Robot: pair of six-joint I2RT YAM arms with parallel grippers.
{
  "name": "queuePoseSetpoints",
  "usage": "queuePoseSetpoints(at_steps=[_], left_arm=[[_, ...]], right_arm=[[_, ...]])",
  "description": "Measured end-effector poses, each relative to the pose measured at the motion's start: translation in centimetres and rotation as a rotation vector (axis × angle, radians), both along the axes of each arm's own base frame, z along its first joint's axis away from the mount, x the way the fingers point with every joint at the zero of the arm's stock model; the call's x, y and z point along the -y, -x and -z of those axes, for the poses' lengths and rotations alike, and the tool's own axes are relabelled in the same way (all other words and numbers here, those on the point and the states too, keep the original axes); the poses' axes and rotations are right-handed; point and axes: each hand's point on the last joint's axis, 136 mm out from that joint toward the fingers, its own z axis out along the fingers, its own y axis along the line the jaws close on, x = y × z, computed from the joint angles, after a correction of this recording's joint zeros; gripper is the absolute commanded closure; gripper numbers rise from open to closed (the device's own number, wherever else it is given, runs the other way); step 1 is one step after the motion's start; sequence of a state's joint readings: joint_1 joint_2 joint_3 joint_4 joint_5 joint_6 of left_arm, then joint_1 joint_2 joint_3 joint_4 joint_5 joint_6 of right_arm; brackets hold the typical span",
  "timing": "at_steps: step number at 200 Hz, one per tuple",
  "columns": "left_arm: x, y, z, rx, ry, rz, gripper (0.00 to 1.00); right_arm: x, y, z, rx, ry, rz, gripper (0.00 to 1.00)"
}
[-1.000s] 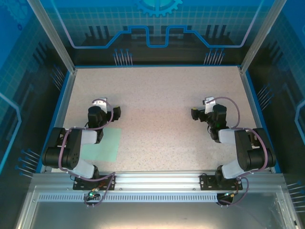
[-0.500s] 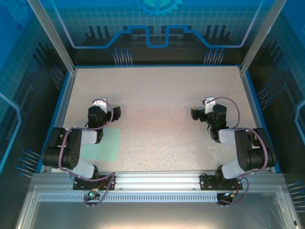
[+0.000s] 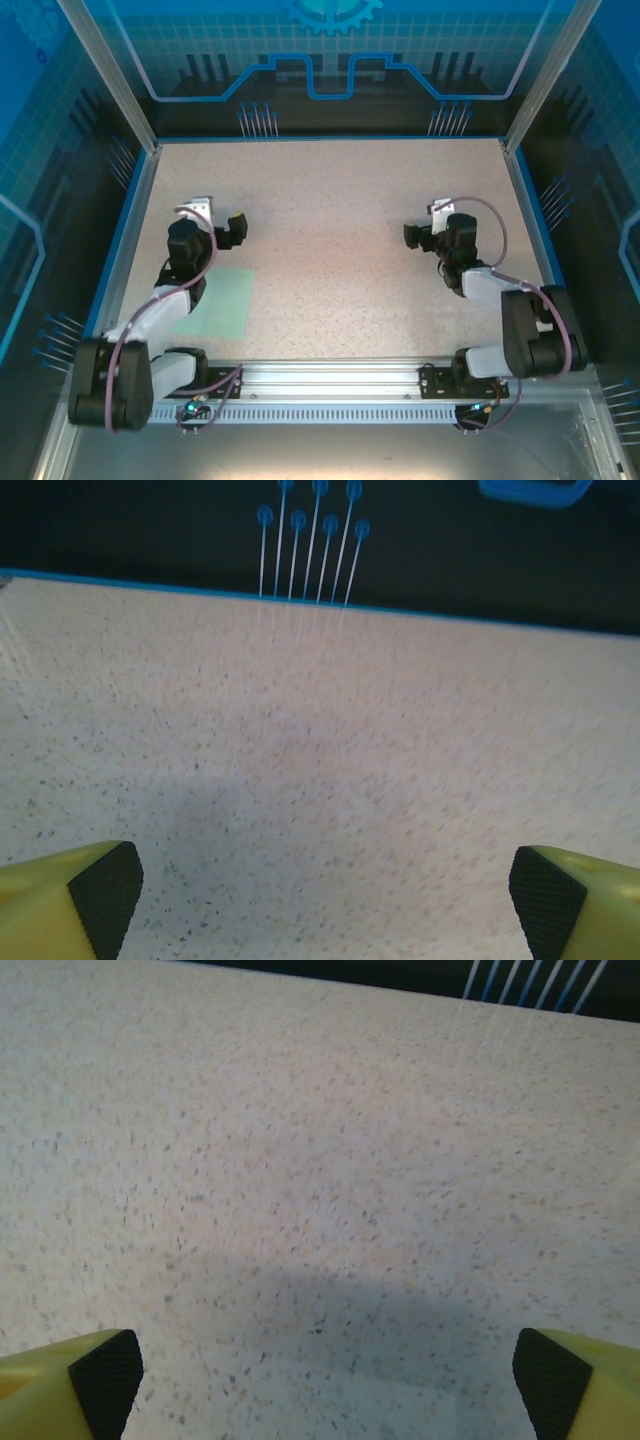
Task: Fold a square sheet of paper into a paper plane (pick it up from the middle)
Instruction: Move the square sheet of paper to the center of the table.
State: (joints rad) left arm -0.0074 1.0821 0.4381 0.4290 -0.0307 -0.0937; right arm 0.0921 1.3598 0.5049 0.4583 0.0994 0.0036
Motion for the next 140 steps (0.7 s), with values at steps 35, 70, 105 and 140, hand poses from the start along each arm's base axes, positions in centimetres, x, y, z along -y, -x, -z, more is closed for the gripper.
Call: queuePoseSetpoints(at_steps=[35, 70, 105, 140], left_arm=[[-0.9, 1.6, -4.4, -0.032, 0.180, -0.103, 0.01], [-0.6, 3.5, -1.6, -0.250, 0.360, -0.174, 0.02], [1.5, 6.9, 4.9, -0.589, 0.475, -0.194, 0.02], [4.1, 11.3, 8.8, -0.841, 0.437, -0.212, 0.01]], right_arm=[[-0.1, 1.1, -7.3, 0.030, -0.108, 0.044, 0.01], [-3.2, 4.1, -8.7, -0.113, -0.346, -0.047, 0.00], [-7.5, 8.3, -6.1, -0.350, -0.523, -0.176, 0.01], [-11.2, 12.1, -4.5, -0.511, -0.526, -0.274, 0.00]])
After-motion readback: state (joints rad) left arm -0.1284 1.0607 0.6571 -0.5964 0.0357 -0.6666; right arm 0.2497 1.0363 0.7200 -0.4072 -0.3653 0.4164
